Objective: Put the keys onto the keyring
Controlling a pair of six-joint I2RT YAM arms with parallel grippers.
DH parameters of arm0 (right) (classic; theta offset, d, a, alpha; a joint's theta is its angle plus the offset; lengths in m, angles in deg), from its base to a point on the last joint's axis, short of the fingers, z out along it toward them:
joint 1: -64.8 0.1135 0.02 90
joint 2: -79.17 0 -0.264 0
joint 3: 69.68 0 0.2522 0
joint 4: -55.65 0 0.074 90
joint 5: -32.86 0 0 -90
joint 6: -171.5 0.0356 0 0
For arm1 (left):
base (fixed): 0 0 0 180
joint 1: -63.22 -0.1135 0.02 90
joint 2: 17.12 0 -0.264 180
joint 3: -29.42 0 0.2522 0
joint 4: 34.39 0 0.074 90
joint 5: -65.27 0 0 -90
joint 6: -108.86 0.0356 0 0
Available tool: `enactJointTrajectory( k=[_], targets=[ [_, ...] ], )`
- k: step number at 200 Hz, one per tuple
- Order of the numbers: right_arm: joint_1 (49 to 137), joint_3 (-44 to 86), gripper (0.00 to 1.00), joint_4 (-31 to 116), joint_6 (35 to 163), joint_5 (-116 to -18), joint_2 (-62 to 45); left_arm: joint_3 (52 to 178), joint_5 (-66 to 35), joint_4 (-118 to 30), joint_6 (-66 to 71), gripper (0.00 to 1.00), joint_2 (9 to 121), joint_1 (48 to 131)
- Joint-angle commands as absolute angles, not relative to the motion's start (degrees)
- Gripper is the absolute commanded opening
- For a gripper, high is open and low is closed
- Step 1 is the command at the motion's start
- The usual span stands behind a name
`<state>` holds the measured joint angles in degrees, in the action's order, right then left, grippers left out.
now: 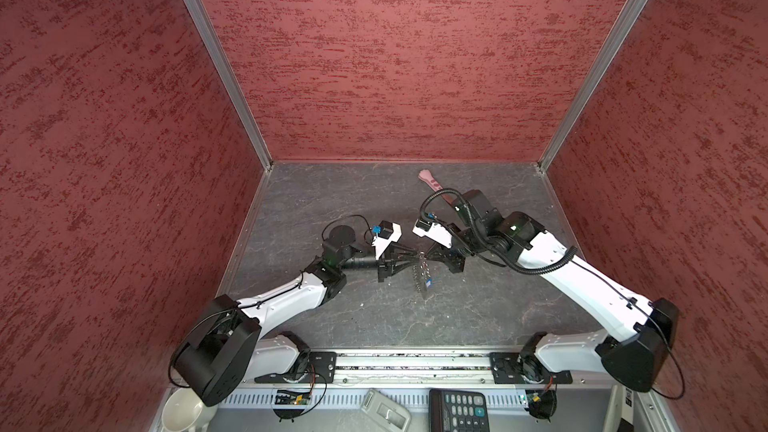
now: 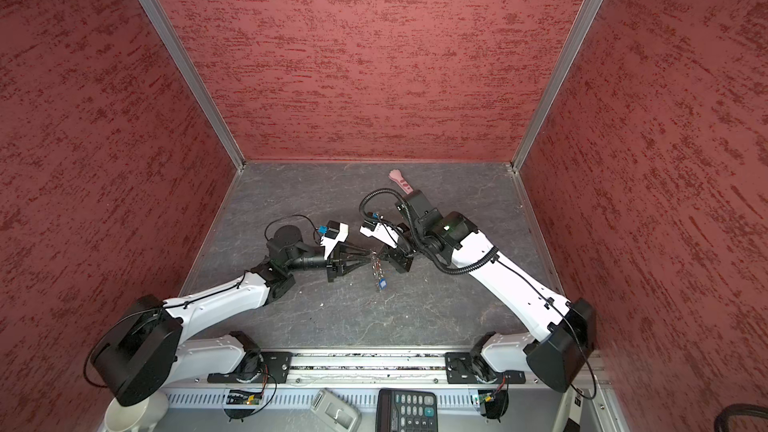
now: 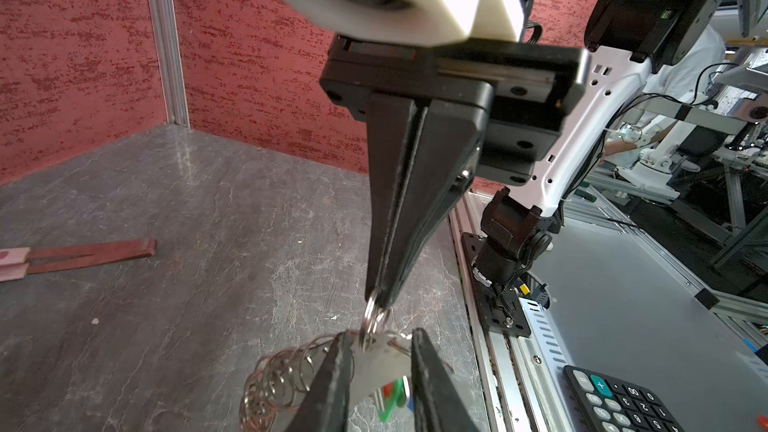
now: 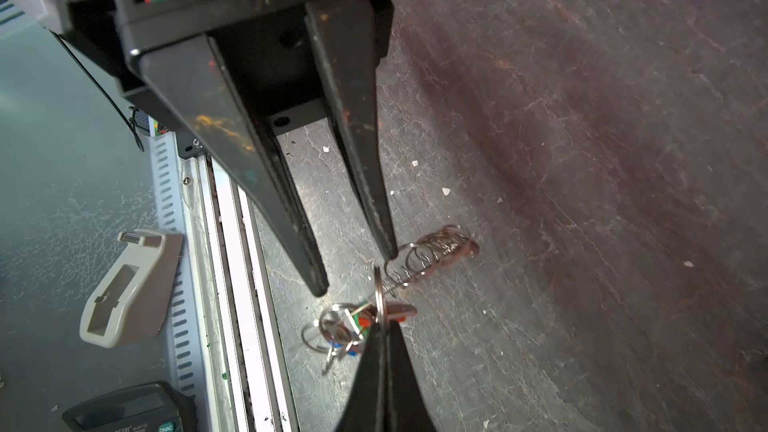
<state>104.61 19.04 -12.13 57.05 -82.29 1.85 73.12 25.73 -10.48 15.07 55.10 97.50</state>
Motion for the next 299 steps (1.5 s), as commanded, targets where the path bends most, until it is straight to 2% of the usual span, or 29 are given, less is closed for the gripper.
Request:
enactJointTrajectory(
  k=[1,69,90,157,178,205,238,264,299],
  targets=[
    [105.41,21.91,0.00,-15.17,54.55,-80.36,1.34,72.93,26.37,-6.12,12.47,0.27,56.30,97.23],
    [106.07,22.75,0.00,-13.77,53.73,-82.80,0.94,73.12,30.06,-0.85,9.83,0.24,60.12,97.28],
    [106.02,22.93,0.00,-13.48,53.65,-83.04,0.63,73.39,30.97,-0.29,9.31,0.18,60.73,97.41],
    [106.02,21.55,0.00,-10.48,54.04,-83.73,1.57,74.71,33.65,0.18,8.31,0.09,62.49,97.75],
    [106.02,20.26,0.00,-9.22,54.38,-83.77,2.00,74.60,33.38,1.09,7.97,0.00,62.46,97.70],
    [105.47,16.50,0.00,-5.66,55.33,-84.16,4.36,73.66,32.35,4.03,6.62,0.00,62.37,97.63],
    [102.79,9.13,0.14,2.55,57.94,-87.55,11.23,72.54,32.05,7.74,5.05,0.00,62.50,97.26],
    [100.28,4.10,0.18,8.62,60.47,-94.36,15.35,72.00,32.48,9.82,4.31,0.00,62.37,97.15],
    [98.04,-0.07,0.17,13.24,62.92,-98.46,16.72,71.66,33.43,12.84,2.95,0.00,62.80,97.06]
  ],
)
